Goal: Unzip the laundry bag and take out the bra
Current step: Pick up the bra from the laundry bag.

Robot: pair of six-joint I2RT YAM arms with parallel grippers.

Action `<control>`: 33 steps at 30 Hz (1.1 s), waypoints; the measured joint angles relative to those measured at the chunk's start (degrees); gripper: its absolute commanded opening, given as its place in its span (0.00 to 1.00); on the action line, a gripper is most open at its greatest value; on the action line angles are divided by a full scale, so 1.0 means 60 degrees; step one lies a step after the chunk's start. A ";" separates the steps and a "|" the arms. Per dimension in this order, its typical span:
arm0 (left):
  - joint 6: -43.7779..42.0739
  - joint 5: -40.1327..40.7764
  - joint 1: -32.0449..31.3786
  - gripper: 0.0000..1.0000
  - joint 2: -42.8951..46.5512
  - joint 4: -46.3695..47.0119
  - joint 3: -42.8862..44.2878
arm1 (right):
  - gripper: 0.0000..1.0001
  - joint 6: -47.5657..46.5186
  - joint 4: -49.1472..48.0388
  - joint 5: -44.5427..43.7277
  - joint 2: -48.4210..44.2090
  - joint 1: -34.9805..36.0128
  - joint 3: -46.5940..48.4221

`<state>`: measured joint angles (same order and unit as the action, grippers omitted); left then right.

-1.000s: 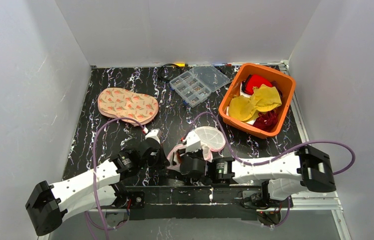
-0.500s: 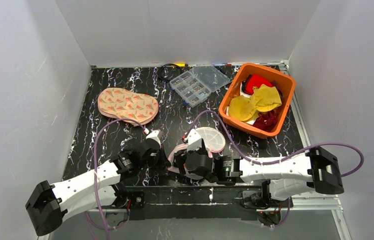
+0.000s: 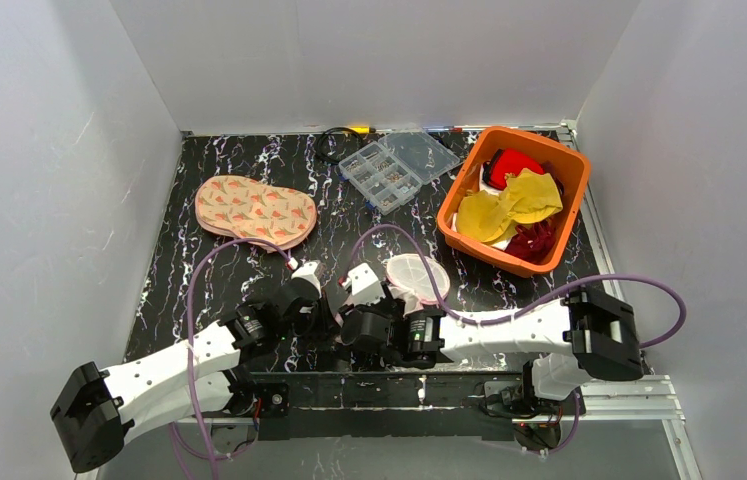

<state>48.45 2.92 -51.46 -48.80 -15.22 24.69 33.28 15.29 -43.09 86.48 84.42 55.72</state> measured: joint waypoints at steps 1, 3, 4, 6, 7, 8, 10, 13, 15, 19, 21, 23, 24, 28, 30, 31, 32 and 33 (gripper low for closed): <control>0.0000 0.0000 0.0000 0.00 0.0011 0.0004 0.0000 | 0.63 0.0047 0.0102 -0.0066 0.0047 -0.0018 0.0000; 0.0000 0.0000 0.0000 0.00 0.0029 0.0004 -0.0004 | 0.63 0.0175 0.0302 -0.0142 0.0102 -0.0062 0.0000; 0.0000 0.0000 0.0000 0.00 0.0036 0.0007 -0.0004 | 0.63 0.0233 0.0375 -0.0193 0.0109 -0.0135 0.0000; 0.0000 0.0000 0.0000 0.00 0.0047 0.0029 -0.0029 | 0.63 0.0379 0.0495 -0.0328 0.0095 -0.0266 -0.0015; 0.0000 0.0000 0.0000 0.00 0.0058 0.0047 -0.0055 | 0.64 0.0430 0.0506 -0.0372 0.0069 -0.0339 -0.0051; 0.0000 0.0000 0.0000 0.00 0.0069 0.0047 -0.0076 | 0.64 0.0459 0.0525 -0.0408 0.0000 -0.0408 -0.0120; 0.0004 0.0000 0.0000 0.00 0.0087 0.0044 -0.0120 | 0.66 0.0488 0.0572 -0.0444 -0.0244 -0.0517 -0.0288; 0.0004 0.0000 0.0000 0.00 0.0087 0.0051 -0.0124 | 0.70 0.0474 0.0688 -0.0470 -0.0670 -0.0601 -0.0390; 0.0004 0.0000 0.0000 0.00 0.0084 0.0051 -0.0124 | 0.73 0.0419 0.0656 -0.0419 -0.0903 -0.0616 -0.0393; 0.0000 0.0000 0.0000 0.00 0.0080 0.0051 -0.0124 | 0.77 0.0211 0.0313 -0.0029 -0.1228 -0.0619 -0.0488; 0.0000 -0.0004 0.0000 0.00 0.0080 0.0051 -0.0124 | 0.79 0.0109 0.0131 0.0193 -0.1260 -0.0619 -0.0514; 0.0000 -0.0004 0.0000 0.00 0.0080 0.0051 -0.0124 | 0.80 -0.0011 -0.0007 0.0361 -0.1257 -0.0608 -0.0514; 0.0000 -0.0004 0.0000 0.00 0.0080 0.0051 -0.0124 | 0.80 -0.0073 -0.0076 0.0452 -0.1246 -0.0597 -0.0514; -0.0004 -0.0004 0.0000 0.00 0.0080 0.0051 -0.0124 | 0.80 -0.0186 -0.0127 0.0616 -0.1071 -0.0539 -0.0499; -0.0004 -0.0004 0.0000 0.00 0.0080 0.0051 -0.0124 | 0.80 -0.0233 -0.0127 0.0659 -0.0889 -0.0510 -0.0477; -0.0004 -0.0004 0.0000 0.00 0.0080 0.0051 -0.0124 | 0.80 -0.0248 -0.0117 0.0681 -0.0801 -0.0503 -0.0448; 0.0000 -0.0004 0.0000 0.00 0.0080 0.0051 -0.0124 | 0.80 -0.0270 -0.0106 0.0685 -0.0696 -0.0503 -0.0412; 0.0000 -0.0004 0.0000 0.00 0.0080 0.0051 -0.0124 | 0.80 -0.0284 -0.0098 0.0688 -0.0586 -0.0503 -0.0364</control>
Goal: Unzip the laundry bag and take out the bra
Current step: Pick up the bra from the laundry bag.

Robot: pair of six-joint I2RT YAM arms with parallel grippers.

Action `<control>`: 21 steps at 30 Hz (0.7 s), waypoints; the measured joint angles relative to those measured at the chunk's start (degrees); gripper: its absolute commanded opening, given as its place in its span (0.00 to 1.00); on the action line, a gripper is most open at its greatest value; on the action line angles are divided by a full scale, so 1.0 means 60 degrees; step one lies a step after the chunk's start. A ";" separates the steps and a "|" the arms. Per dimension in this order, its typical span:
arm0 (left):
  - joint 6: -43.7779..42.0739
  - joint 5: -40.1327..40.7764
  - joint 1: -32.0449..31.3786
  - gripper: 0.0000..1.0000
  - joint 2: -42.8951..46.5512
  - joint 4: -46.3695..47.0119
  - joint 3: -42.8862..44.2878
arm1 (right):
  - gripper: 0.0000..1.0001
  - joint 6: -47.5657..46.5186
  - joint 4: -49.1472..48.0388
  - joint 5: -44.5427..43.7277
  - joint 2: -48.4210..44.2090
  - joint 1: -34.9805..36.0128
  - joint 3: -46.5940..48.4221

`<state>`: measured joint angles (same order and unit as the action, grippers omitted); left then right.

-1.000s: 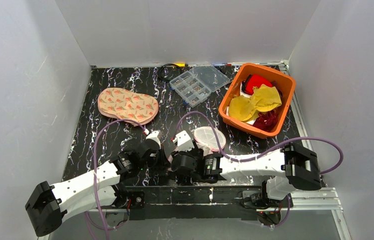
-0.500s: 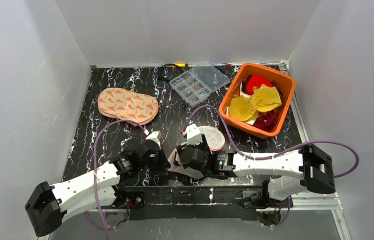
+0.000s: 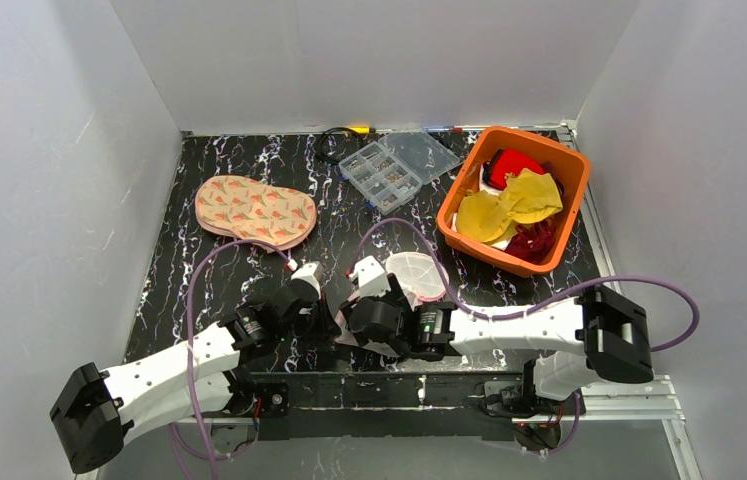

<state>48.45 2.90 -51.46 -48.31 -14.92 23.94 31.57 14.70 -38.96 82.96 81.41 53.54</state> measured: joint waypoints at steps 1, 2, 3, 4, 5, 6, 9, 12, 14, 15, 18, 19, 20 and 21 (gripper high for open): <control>0.0000 0.0000 0.0000 0.00 0.0000 0.0000 0.0000 | 0.80 -0.0011 0.0000 0.0000 0.0113 0.0000 0.0047; 0.0000 0.0000 0.0000 0.00 0.0000 -0.0004 0.0000 | 0.80 -0.0011 -0.0004 0.0004 0.0178 0.0000 0.0069; 0.0000 0.0000 0.0000 0.00 0.0000 0.0000 0.0000 | 0.80 -0.0011 0.0000 -0.0007 0.0248 0.0000 0.0095; 0.0000 0.0000 0.0000 0.00 0.0000 0.0000 0.0000 | 0.80 -0.0011 0.0022 -0.0015 0.0302 0.0000 0.0117; 0.0000 0.0000 0.0000 0.00 0.0000 0.0000 0.0000 | 0.79 -0.0007 0.0026 -0.0015 0.0350 0.0000 0.0135; 0.0000 0.0000 0.0000 0.00 0.0000 0.0000 0.0000 | 0.78 -0.0007 0.0036 -0.0040 0.0386 0.0000 0.0157; 0.0000 0.0000 0.0000 0.00 0.0000 0.0000 0.0000 | 0.72 0.0026 0.0098 -0.0237 0.0459 0.0000 0.0233; 0.0000 0.0000 0.0000 0.00 0.0000 0.0000 0.0000 | 0.62 0.0135 0.0280 -0.0517 0.0586 0.0000 0.0361; 0.0000 0.0000 0.0000 0.00 0.0004 0.0000 0.0000 | 0.59 0.0186 0.0317 -0.0623 0.0637 0.0000 0.0375; 0.0000 0.0000 0.0000 0.00 0.0004 0.0000 0.0000 | 0.58 0.0208 0.0335 -0.0674 0.0656 0.0000 0.0375; 0.0004 0.0000 0.0000 0.00 0.0011 0.0000 0.0000 | 0.58 0.0240 0.0350 -0.0761 0.0754 0.0018 0.0382; 0.0004 -0.0004 0.0000 0.00 0.0011 0.0000 0.0000 | 0.60 0.0262 0.0379 -0.0772 0.0798 0.0018 0.0382; 0.0004 -0.0004 0.0000 0.00 0.0015 0.0000 0.0000 | 0.60 0.0280 0.0401 -0.0776 0.0834 0.0018 0.0382; 0.0004 -0.0004 0.0000 0.00 0.0018 0.0000 0.0000 | 0.61 0.0280 0.0408 -0.0772 0.0863 0.0018 0.0382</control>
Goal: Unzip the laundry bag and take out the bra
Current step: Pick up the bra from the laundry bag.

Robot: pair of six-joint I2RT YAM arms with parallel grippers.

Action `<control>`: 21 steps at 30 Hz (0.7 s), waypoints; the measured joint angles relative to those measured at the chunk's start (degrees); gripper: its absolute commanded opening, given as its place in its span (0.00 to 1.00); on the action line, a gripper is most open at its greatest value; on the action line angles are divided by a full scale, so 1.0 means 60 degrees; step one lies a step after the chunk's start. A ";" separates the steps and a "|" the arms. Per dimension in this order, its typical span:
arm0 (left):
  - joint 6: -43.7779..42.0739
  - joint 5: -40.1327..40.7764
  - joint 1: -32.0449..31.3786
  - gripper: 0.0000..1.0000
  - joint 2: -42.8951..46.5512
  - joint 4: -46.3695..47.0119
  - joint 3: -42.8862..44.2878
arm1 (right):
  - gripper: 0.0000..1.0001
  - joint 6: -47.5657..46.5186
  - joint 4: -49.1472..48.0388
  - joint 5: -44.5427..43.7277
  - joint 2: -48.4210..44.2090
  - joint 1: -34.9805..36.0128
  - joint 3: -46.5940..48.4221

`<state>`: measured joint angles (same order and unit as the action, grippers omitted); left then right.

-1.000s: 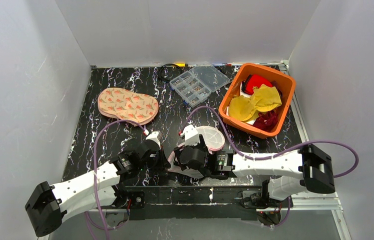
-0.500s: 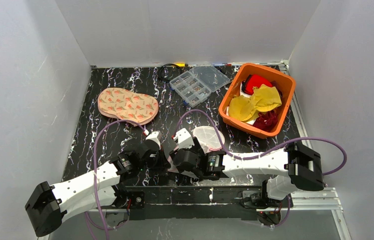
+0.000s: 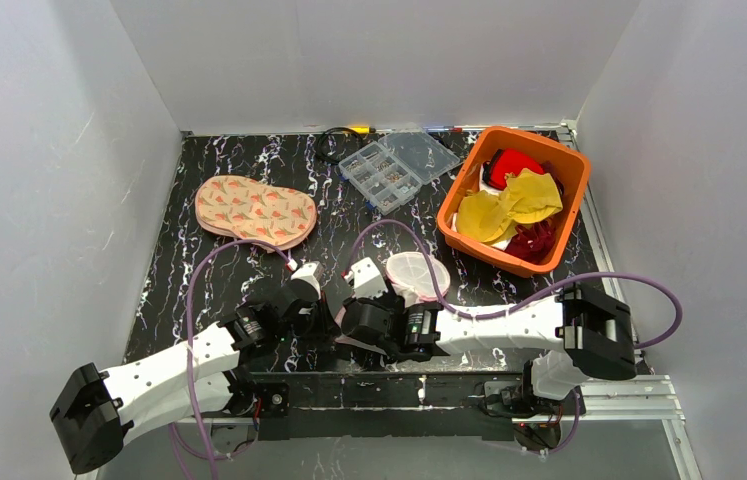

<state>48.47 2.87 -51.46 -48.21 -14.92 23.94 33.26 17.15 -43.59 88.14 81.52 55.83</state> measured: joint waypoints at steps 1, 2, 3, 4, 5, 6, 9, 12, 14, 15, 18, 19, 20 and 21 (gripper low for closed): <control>0.0000 -0.0004 0.0000 0.00 0.0011 0.0000 0.0000 | 0.61 0.0000 -0.0004 0.0011 0.0011 0.0000 0.0000; 0.0004 -0.0004 0.0000 0.00 0.0018 0.0000 0.0000 | 0.59 -0.0011 -0.0015 0.0025 0.0015 0.0000 0.0000; 0.0004 -0.0004 0.0000 0.00 0.0029 0.0000 0.0000 | 0.56 -0.0033 -0.0022 0.0047 0.0018 0.0000 0.0000; 0.0004 -0.0007 0.0000 0.00 0.0036 0.0000 0.0000 | 0.50 -0.0047 -0.0015 0.0047 0.0033 0.0000 0.0004; 0.0004 -0.0007 0.0000 0.00 0.0047 0.0000 0.0000 | 0.44 -0.0066 0.0004 0.0055 0.0076 0.0000 0.0029; 0.0004 -0.0011 0.0000 0.00 0.0055 0.0000 0.0000 | 0.40 -0.0076 0.0029 0.0069 0.0157 0.0000 0.0087; 0.0004 -0.0018 0.0000 0.00 0.0058 0.0000 0.0000 | 0.29 -0.0051 0.0135 0.0080 0.0361 0.0011 0.0229; 0.0015 -0.0018 0.0000 0.00 0.0106 -0.0004 0.0000 | 0.12 -0.0047 0.0248 0.0040 0.0364 0.0025 0.0255; 0.0015 -0.0018 0.0000 0.00 0.0157 -0.0011 0.0000 | 0.01 -0.0058 0.0433 0.0036 0.0335 0.0025 0.0324; 0.0015 -0.0018 0.0000 0.00 0.0178 -0.0015 0.0004 | 0.01 -0.0076 0.0517 0.0036 0.0284 0.0025 0.0346; 0.0007 -0.0018 0.0000 0.00 0.0197 -0.0069 0.0033 | 0.01 -0.0127 0.0801 0.0062 -0.0106 0.0025 0.0361; 0.0004 -0.0018 0.0000 0.00 0.0197 -0.0098 0.0055 | 0.01 -0.0175 0.0878 0.0098 -0.0251 0.0025 0.0361; -0.0004 -0.0018 0.0000 0.00 0.0197 -0.0131 0.0095 | 0.01 -0.0306 0.0951 0.0186 -0.0484 0.0025 0.0368; -0.0015 -0.0018 0.0000 0.00 0.0193 -0.0186 0.0153 | 0.01 -0.0386 0.0987 0.0259 -0.0656 0.0025 0.0382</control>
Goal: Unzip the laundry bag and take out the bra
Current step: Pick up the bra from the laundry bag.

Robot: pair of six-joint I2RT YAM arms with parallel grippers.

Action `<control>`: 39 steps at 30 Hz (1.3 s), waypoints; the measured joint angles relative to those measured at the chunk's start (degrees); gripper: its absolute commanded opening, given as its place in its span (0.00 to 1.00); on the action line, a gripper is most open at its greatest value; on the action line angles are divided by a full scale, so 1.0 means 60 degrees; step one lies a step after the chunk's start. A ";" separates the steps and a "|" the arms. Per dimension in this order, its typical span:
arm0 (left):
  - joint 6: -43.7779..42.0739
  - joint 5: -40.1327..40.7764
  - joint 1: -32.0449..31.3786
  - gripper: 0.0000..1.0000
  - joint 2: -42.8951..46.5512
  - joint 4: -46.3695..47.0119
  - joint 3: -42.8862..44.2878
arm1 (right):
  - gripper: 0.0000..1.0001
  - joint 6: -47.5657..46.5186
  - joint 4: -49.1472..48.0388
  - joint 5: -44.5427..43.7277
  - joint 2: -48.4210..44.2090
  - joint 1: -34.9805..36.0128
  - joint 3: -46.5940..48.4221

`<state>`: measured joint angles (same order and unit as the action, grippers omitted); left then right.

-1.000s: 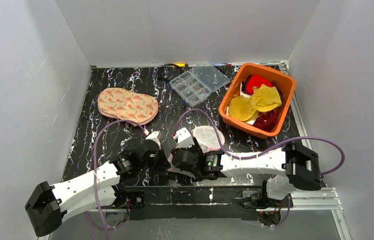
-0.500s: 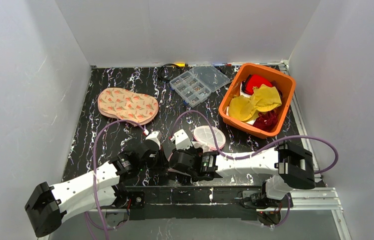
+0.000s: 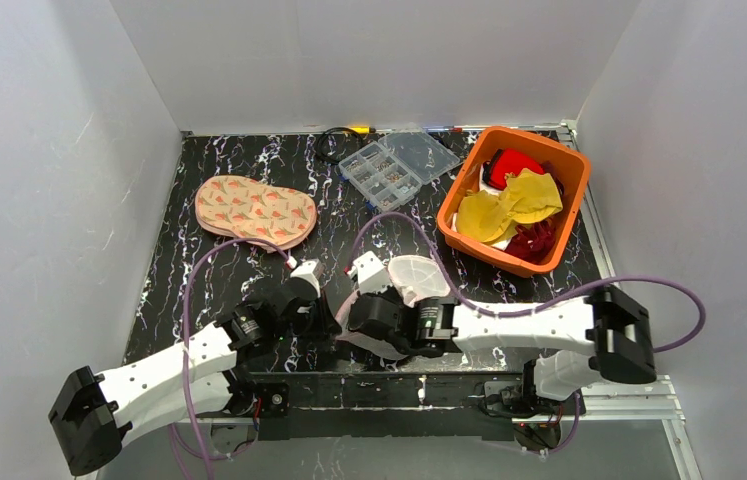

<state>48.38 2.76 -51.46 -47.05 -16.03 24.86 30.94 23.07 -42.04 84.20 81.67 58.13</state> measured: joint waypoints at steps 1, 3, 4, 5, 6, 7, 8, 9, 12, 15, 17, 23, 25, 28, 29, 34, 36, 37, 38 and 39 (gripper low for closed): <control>-0.0025 0.0000 0.0000 0.00 -0.0011 -0.0062 0.0084 | 0.01 -0.0153 0.0047 0.0120 -0.0208 0.0000 0.0040; -0.0091 0.0004 0.0000 0.00 -0.0073 -0.0171 0.0353 | 0.01 -0.0470 0.0076 0.0397 -0.0576 -0.0004 0.0120; -0.0135 0.0011 0.0000 0.00 -0.0127 -0.0204 0.0503 | 0.01 -0.0637 0.0073 0.0561 -0.0750 -0.0004 0.0157; -0.0182 0.0015 0.0000 0.00 -0.0197 -0.0226 0.0692 | 0.01 -0.0820 0.0076 0.0729 -0.0918 -0.0004 0.0189; -0.0222 0.0022 0.0000 0.00 -0.0251 -0.0233 0.0827 | 0.01 -0.1020 0.0076 0.0900 -0.1067 -0.0004 0.0226; -0.0273 0.0033 0.0000 0.00 -0.0321 -0.0233 0.0980 | 0.01 -0.1213 0.0055 0.1082 -0.1198 -0.0004 0.0244; -0.0321 0.0036 0.0000 0.00 -0.0386 -0.0229 0.1118 | 0.01 -0.1373 0.0040 0.1260 -0.1311 -0.0004 0.0244; -0.0357 0.0040 0.0000 0.00 -0.0455 -0.0219 0.1239 | 0.01 -0.1548 0.0004 0.1504 -0.1406 -0.0004 0.0240; -0.0426 0.0036 0.0000 0.00 -0.0703 -0.0178 0.1519 | 0.01 -0.1825 -0.0208 0.2084 -0.1475 -0.0018 0.0208; -0.0492 0.0029 0.0000 0.00 -0.1016 -0.0127 0.1741 | 0.01 -0.1960 -0.0627 0.2634 -0.1479 -0.0029 0.0026; -0.0539 0.0018 0.0000 0.00 -0.1191 -0.0113 0.1854 | 0.01 -0.1971 -0.0914 0.2798 -0.1530 -0.0033 -0.0127; -0.0561 0.0000 0.0000 0.00 -0.1297 -0.0109 0.1883 | 0.01 -0.1996 -0.2590 0.2758 -0.2892 -0.0040 -0.1075; -0.0561 -0.0004 0.0000 0.00 -0.1271 -0.0124 0.1883 | 0.01 -0.2062 -0.3151 0.2663 -0.3173 -0.0051 -0.1078; -0.0554 0.0004 0.0000 0.00 -0.1169 -0.0157 0.1883 | 0.01 -0.2178 -0.3668 0.2528 -0.3351 -0.0051 -0.1078; -0.0554 0.0004 0.0000 0.00 -0.1122 -0.0168 0.1883 | 0.01 -0.2211 -0.3748 0.2495 -0.3402 -0.0051 -0.1078; -0.0488 0.0051 0.0000 0.00 -0.0998 -0.0186 0.1883 | 0.01 -0.2419 -0.3730 0.2299 -0.3850 -0.0051 -0.1020; -0.0455 0.0073 0.0000 0.00 -0.0998 -0.0208 0.1883 | 0.01 -0.2561 -0.3468 0.2142 -0.4105 -0.0051 -0.0805; -0.0448 0.0080 0.0000 0.00 -0.0998 -0.0219 0.1883 | 0.01 -0.2667 -0.3289 0.2022 -0.4244 -0.0051 -0.0637; -0.0448 0.0095 0.0000 0.00 -0.0998 -0.0237 0.1883 | 0.01 -0.2776 -0.3096 0.1891 -0.4375 -0.0051 -0.0430; -0.0448 0.0113 0.0000 0.00 -0.0998 -0.0266 0.1883 | 0.01 -0.2889 -0.2918 0.1759 -0.4481 -0.0051 -0.0222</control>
<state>45.69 3.44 -51.46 -53.04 -17.63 36.16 13.61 5.56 -31.48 57.32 81.36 56.80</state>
